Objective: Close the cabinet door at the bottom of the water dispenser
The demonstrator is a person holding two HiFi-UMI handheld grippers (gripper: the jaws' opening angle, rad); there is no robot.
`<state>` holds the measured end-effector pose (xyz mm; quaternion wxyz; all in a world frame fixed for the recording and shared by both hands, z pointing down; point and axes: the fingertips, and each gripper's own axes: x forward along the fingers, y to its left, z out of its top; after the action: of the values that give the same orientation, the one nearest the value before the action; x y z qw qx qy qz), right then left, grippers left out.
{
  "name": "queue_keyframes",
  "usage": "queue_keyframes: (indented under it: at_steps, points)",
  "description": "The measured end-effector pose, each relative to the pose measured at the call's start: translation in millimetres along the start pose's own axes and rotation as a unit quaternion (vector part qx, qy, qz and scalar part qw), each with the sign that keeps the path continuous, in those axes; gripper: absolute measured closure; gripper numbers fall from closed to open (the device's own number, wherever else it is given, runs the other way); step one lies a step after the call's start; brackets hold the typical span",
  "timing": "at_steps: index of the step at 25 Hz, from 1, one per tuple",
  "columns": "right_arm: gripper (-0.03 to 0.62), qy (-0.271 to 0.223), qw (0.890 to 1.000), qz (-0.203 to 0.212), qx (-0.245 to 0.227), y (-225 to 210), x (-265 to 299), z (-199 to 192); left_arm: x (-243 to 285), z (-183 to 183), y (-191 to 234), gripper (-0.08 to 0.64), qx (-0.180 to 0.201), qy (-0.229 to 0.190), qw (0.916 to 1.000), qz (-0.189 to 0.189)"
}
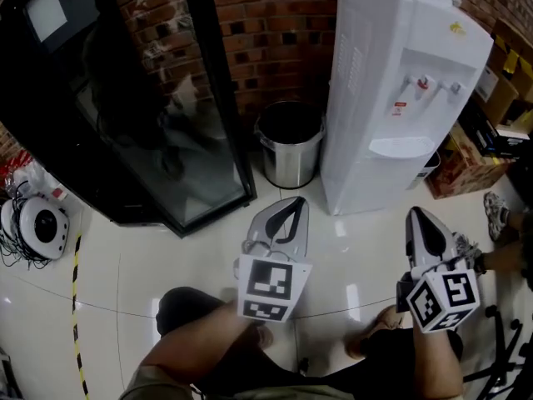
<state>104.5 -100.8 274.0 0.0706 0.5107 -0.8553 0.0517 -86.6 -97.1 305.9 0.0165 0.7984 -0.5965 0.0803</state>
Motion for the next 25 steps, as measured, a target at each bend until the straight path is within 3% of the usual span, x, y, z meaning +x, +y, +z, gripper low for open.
queue_keyframes:
  at_steps: [3,8,25]
  points:
    - [0.578,0.002,1.000,0.021,-0.014,20.9,-3.3,-3.2,-7.5,11.9,-8.2,0.560,-0.010,-0.016,0.9998,-0.009]
    - [0.578,0.008,0.999,0.038,0.003,27.4,-10.1,-2.4,-15.5,19.8,-30.4,0.560,0.019,-0.029,0.9989,-0.031]
    - [0.580,0.008,1.000,0.023,0.008,6.8,4.8,-0.6,6.2,33.7,-39.4,0.560,0.006,-0.036,0.9983,-0.045]
